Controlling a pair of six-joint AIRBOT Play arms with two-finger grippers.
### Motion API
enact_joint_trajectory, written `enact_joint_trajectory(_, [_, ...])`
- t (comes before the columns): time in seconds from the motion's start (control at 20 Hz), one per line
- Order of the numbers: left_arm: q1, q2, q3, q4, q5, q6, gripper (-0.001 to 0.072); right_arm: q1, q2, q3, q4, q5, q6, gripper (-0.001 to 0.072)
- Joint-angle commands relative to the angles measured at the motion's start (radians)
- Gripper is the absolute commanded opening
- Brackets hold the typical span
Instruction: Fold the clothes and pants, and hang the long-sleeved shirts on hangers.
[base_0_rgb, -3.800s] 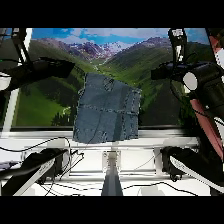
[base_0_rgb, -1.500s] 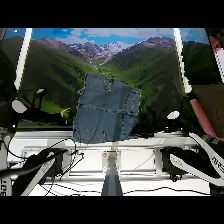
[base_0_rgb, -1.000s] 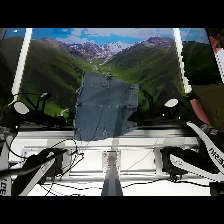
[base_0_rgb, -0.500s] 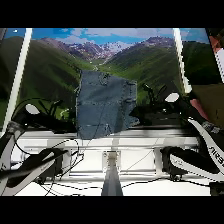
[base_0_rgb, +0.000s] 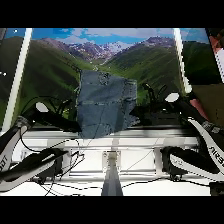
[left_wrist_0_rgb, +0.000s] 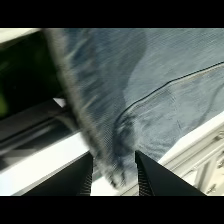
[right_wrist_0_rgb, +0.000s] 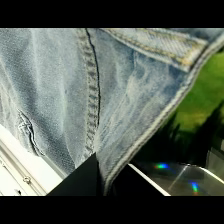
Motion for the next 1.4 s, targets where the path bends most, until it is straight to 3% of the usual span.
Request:
enact_joint_trajectory(0.0, [-0.043, -0.064, 0.0, -0.055, 0.09, 0.047, 0.0355, 0.001, -0.001, 0.0, 0.0, 0.0, 0.0, 0.0035])
enact_joint_trajectory(0.1, [-0.045, -0.079, 0.004, -0.144, 0.086, 0.13, 0.0102, 0.001, -0.001, 0.003, -0.001, 0.014, 0.0, 0.0035])
enact_joint_trajectory(0.15, [-0.044, -0.077, 0.018, -0.172, 0.067, 0.169, 0.008, 0.001, 0.0, 0.011, -0.007, 0.034, -0.002, 0.0035])
enact_joint_trajectory(0.4, [-0.042, -0.069, 0.314, -0.173, -0.074, 0.186, 0.0079, 0.001, 0.018, 0.192, -0.062, 0.204, -0.005, 0.0034])
enact_joint_trajectory(0.65, [-0.004, 0.063, 0.77, -0.173, -0.085, 0.123, 0.0078, 0.001, 0.14, 0.499, -0.061, 0.258, 0.018, 0.0035])
enact_joint_trajectory(0.8, [0.057, 0.228, 0.921, -0.172, -0.023, 0.063, 0.0078, 0.001, 0.24, 0.639, -0.048, 0.22, 0.171, 0.0035])
enact_joint_trajectory(1.0, [0.115, 0.499, 0.924, -0.114, 0.023, -0.046, 0.0078, 0.002, 0.389, 0.696, 0.005, 0.196, 0.403, 0.0034])
enact_joint_trajectory(1.2, [0.115, 0.704, 0.919, 0.019, -0.024, -0.187, 0.0078, 0.067, 0.512, 0.68, 0.032, 0.213, 0.56, 0.0034])
enact_joint_trajectory(1.35, [0.115, 0.743, 0.822, 0.069, -0.128, -0.283, 0.0077, 0.162, 0.543, 0.589, 0.004, 0.199, 0.694, 0.0034])
